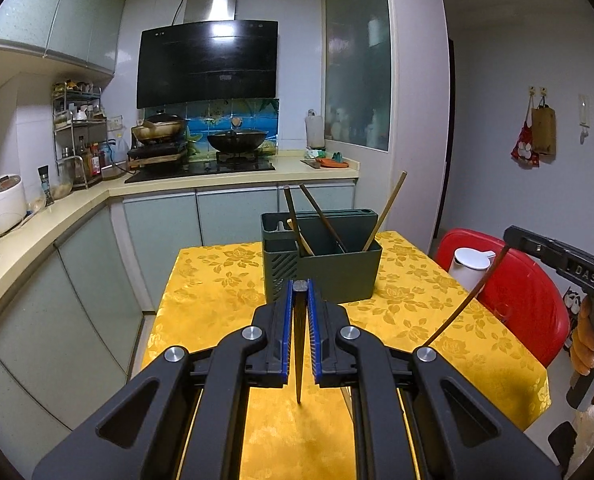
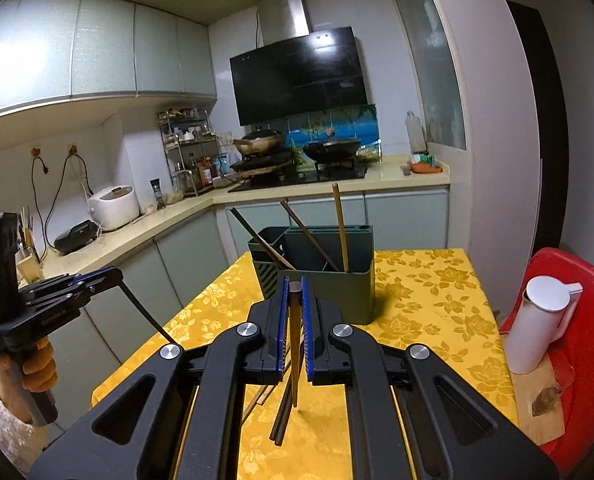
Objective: Organize utensils
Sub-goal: 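Lift both held chopsticks and carry them over the green caddy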
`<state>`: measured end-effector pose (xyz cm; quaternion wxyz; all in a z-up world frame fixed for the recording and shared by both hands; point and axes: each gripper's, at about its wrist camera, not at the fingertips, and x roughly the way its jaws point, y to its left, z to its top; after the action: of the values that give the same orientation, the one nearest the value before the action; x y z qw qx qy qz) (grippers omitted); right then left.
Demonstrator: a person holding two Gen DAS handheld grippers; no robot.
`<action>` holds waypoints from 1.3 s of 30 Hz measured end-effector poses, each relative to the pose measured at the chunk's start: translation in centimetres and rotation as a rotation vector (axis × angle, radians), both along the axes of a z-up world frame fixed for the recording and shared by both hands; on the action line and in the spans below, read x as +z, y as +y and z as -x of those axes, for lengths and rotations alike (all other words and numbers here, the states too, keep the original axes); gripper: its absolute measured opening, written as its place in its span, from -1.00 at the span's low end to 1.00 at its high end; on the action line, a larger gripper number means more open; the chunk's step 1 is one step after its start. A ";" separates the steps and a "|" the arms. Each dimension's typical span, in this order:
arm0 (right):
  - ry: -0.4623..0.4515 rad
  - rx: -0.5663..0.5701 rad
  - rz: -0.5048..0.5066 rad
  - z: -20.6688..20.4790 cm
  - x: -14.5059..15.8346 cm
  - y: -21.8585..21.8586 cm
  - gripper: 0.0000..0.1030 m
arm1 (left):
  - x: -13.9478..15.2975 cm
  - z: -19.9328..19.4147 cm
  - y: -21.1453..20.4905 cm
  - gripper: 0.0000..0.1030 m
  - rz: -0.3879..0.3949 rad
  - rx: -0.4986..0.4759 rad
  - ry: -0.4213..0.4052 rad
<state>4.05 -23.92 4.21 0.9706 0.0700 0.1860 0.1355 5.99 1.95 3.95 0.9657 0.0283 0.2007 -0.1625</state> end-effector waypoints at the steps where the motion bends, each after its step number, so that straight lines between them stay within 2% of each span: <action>1: 0.013 0.002 -0.003 -0.5 0.0 -0.1 -0.86 | 0.1 -0.2 -0.1 -0.86 -0.002 -0.002 0.005; 8: 0.013 -0.031 0.013 -2.3 1.2 -1.1 -0.86 | 1.2 -2.0 -0.4 -0.86 -0.011 -0.021 0.024; 14: 0.056 -0.058 0.012 -4.9 1.2 -2.6 -0.86 | 1.6 -4.0 -1.4 -0.86 -0.016 -0.036 0.041; 19: 0.036 -0.085 0.033 -6.7 2.8 -3.3 -0.86 | 2.6 -6.0 -2.5 -0.86 -0.026 -0.058 0.041; 30: -0.070 -0.141 0.074 -11.4 10.0 -4.9 -0.86 | 8.9 -11.5 -5.7 -0.86 -0.026 -0.092 -0.001; 34: -0.082 -0.142 0.059 -13.4 11.6 -5.3 -0.86 | 11.4 -13.4 -6.7 -0.86 -0.013 -0.098 -0.027; 39: -0.062 -0.119 0.057 -15.7 12.2 -4.8 -0.86 | 13.3 -16.1 -7.9 -0.86 0.010 -0.086 -0.059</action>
<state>19.75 -28.70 16.42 0.9838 0.0489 0.1554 0.0742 22.14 -5.96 17.28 0.9634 0.0370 0.1699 -0.2040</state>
